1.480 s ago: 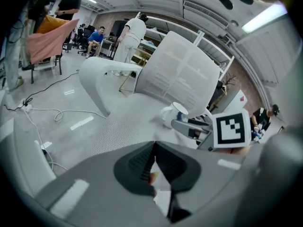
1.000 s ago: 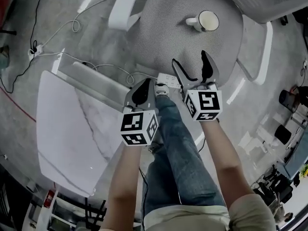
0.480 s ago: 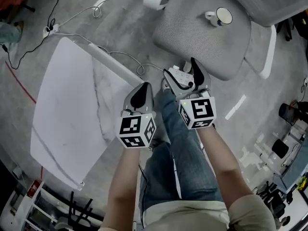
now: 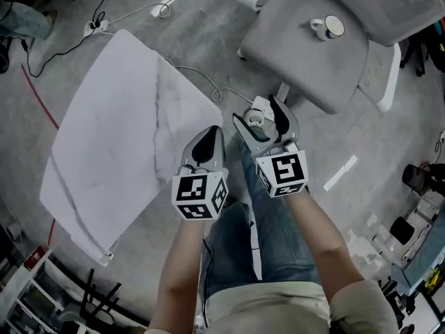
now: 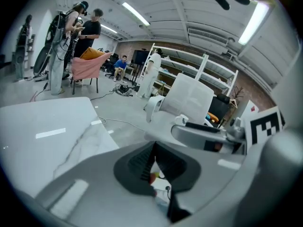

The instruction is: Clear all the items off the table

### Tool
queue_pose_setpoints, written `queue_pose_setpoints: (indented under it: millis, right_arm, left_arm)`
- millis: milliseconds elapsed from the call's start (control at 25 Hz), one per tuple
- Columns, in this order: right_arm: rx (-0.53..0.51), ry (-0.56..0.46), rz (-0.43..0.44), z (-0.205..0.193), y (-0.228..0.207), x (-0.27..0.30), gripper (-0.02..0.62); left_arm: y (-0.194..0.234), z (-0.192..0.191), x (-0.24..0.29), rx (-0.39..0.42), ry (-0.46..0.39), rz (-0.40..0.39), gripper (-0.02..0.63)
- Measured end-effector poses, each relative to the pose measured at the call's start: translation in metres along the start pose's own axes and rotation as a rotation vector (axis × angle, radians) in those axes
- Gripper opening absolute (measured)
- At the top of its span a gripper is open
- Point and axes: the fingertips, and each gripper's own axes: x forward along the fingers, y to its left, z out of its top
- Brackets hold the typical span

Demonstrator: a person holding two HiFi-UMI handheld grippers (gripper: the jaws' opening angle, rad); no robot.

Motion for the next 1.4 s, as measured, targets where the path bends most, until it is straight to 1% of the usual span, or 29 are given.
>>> queue_pose_setpoints:
  millis: [200, 360, 480, 640, 720, 880, 960, 1040, 1160, 1280, 1400]
  right_arm:
    - [-0.004, -0.022, 0.047, 0.012, 0.036, -0.017, 0.345]
    - [-0.01, -0.016, 0.08, 0.024, 0.067, -0.037, 0.3]
    - [-0.035, -0.004, 0.105, 0.036, 0.087, -0.05, 0.277]
    - [-0.053, 0.012, 0.145, 0.053, 0.113, -0.069, 0.213]
    - [-0.051, 0.017, 0.169, 0.06, 0.126, -0.076, 0.196]
    - [-0.054, 0.025, 0.206, 0.076, 0.155, -0.091, 0.13]
    - [-0.055, 0.024, 0.232, 0.084, 0.171, -0.102, 0.11]
    - [-0.056, 0.016, 0.26, 0.09, 0.188, -0.114, 0.066]
    - [-0.073, 0.012, 0.297, 0.094, 0.217, -0.134, 0.029]
    - [-0.097, 0.023, 0.324, 0.092, 0.242, -0.151, 0.015]
    - [-0.095, 0.024, 0.344, 0.091, 0.262, -0.168, 0.003]
  left_arm:
    - [0.006, 0.002, -0.038, -0.018, -0.038, 0.031, 0.009]
    - [0.011, 0.002, -0.074, -0.037, -0.053, 0.054, 0.009]
    - [0.011, 0.01, -0.098, -0.062, -0.073, 0.062, 0.009]
    - [0.011, 0.026, -0.13, -0.08, -0.11, 0.073, 0.009]
    - [0.013, 0.034, -0.144, -0.088, -0.127, 0.082, 0.009]
    - [0.021, 0.044, -0.179, -0.107, -0.162, 0.112, 0.009]
    - [0.024, 0.046, -0.199, -0.12, -0.183, 0.13, 0.009]
    - [0.028, 0.046, -0.219, -0.135, -0.204, 0.146, 0.009]
    - [0.032, 0.039, -0.249, -0.153, -0.222, 0.166, 0.009]
    - [0.033, 0.033, -0.278, -0.173, -0.24, 0.176, 0.009]
    - [0.033, 0.028, -0.3, -0.178, -0.257, 0.183, 0.009]
